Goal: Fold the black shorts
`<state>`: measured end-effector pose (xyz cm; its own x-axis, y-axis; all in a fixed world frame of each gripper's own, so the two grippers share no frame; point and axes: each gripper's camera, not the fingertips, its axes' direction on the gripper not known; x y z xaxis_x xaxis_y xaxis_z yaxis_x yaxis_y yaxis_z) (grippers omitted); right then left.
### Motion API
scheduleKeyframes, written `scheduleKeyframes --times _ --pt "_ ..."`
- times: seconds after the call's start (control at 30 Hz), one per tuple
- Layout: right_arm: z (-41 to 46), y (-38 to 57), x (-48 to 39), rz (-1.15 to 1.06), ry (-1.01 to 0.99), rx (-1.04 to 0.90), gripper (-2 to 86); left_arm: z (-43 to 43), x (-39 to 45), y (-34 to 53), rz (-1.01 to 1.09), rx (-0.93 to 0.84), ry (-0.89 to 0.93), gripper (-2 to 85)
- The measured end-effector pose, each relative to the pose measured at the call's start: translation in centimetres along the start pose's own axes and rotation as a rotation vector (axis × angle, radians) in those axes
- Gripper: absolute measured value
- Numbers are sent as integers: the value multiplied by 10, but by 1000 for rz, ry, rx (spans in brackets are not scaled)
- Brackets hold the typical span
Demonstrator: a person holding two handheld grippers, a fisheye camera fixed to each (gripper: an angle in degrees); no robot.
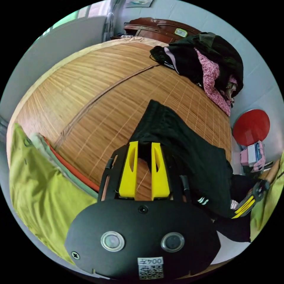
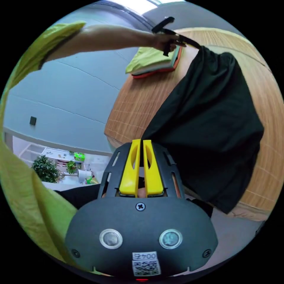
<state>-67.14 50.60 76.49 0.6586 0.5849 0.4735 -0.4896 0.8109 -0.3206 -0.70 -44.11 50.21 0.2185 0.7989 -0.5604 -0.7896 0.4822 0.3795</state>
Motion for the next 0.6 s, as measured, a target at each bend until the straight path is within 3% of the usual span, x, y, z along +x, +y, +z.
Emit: scheduleKeyframes --times 0.17,0.27,0.37,0.47,0.6 --pt "45 -3 15 69 -21 -79 75 3 -28 56 -123 109 127 117" --pt "24 7 16 87 -58 -69 102 -4 -39 83 -184 158 205 136" --pt "-12 20 11 80 -65 -58 103 -5 -56 108 -263 91 291 133" --pt "-51 33 19 126 28 -22 96 -12 -59 133 -308 82 259 109" --pt "-105 49 64 336 197 90 88 -41 -15 172 -289 287 274 71"
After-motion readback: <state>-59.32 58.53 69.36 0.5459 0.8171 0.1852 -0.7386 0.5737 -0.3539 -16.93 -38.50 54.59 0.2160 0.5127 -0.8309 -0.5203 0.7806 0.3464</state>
